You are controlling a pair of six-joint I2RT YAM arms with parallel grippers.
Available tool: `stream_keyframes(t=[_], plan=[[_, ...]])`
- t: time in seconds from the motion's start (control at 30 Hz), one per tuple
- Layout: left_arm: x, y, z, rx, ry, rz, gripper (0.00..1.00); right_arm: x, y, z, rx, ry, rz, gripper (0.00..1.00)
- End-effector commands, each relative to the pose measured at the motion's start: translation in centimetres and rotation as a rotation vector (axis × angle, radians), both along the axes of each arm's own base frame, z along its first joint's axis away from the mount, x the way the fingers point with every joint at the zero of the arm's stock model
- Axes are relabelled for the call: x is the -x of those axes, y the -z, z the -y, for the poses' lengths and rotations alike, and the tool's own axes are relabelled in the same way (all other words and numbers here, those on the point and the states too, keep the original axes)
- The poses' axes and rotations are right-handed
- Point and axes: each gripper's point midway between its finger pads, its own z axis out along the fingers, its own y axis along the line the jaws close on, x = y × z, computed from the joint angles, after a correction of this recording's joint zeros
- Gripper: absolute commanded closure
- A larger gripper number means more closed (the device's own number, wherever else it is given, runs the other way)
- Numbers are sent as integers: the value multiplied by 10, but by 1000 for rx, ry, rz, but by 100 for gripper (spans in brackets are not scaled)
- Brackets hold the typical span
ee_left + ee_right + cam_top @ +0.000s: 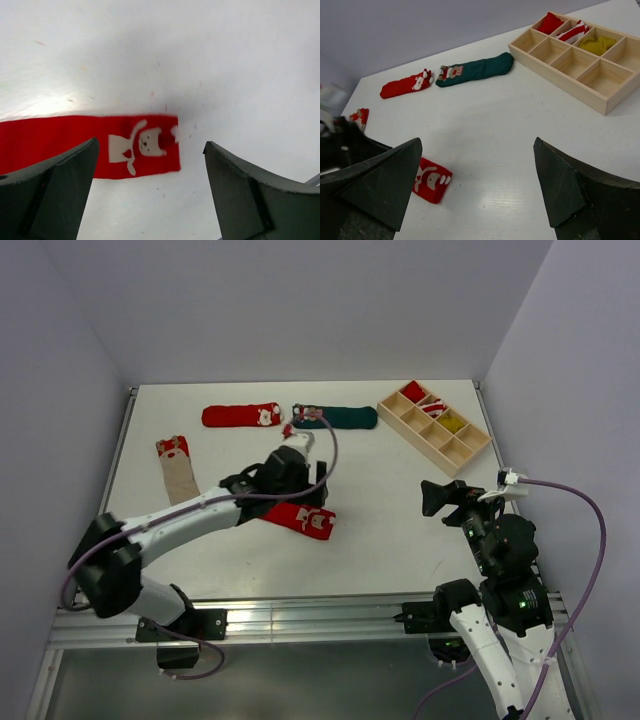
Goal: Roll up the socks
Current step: Adjust the sock at the center of the board.
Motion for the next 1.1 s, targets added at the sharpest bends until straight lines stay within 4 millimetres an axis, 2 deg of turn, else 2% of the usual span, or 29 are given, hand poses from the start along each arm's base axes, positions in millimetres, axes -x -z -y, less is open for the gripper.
stream_keyframes(t=[0.0, 0.07, 0.1, 0.2, 0.27, 0.3, 0.47, 0.5, 0.6, 0.63, 0.7, 0.8, 0.87, 0.93, 0.97, 1.0, 1.07], plan=[[-15, -44, -44, 147, -369, 57, 8, -1, -17, -6, -15, -29, 54, 0], [-15, -46, -64, 175, -507, 42, 9, -1, -16, -7, -14, -36, 50, 0], [-12, -36, -77, 150, -554, 27, 10, -2, -15, -8, -14, -40, 48, 0], [-18, -20, -95, 172, -636, -15, 12, -2, -15, -11, -13, -55, 45, 0], [-24, -13, -101, 187, -645, -32, 14, -2, -15, -12, -12, -60, 42, 0], [-29, -6, -111, 178, -666, -34, 15, -2, -15, -11, -10, -60, 42, 0], [-53, 13, -119, 145, -628, -9, 27, -2, -11, -11, -8, -57, 40, 0], [-57, 24, -121, 111, -632, -14, 28, -2, -10, -11, -9, -59, 38, 0], [-69, 35, -118, 64, -591, -13, 31, -3, -10, -11, -8, -57, 33, 0], [-70, 49, -118, 36, -580, -37, 32, -3, -9, -11, -4, -56, 32, 0], [-79, 62, -119, 2, -567, -47, 33, -3, -10, -11, -4, -56, 29, 0], [-89, 74, -117, -14, -535, -75, 34, -3, -8, -10, -2, -52, 22, 0], [-98, 72, -112, 1, -496, -72, 34, -3, -5, -9, 1, -46, 19, 0], [-103, 80, -106, 3, -459, -90, 34, -4, -4, -9, 1, -44, 21, 0], [-113, 73, -102, 9, -437, -69, 34, -4, -3, -8, 2, -41, 19, 0], [-117, 81, -100, -3, -423, -82, 34, -4, -4, -8, 2, -40, 19, 0], [-133, 73, -89, 16, -390, -60, 33, -5, -3, -8, 6, -40, 17, 0]])
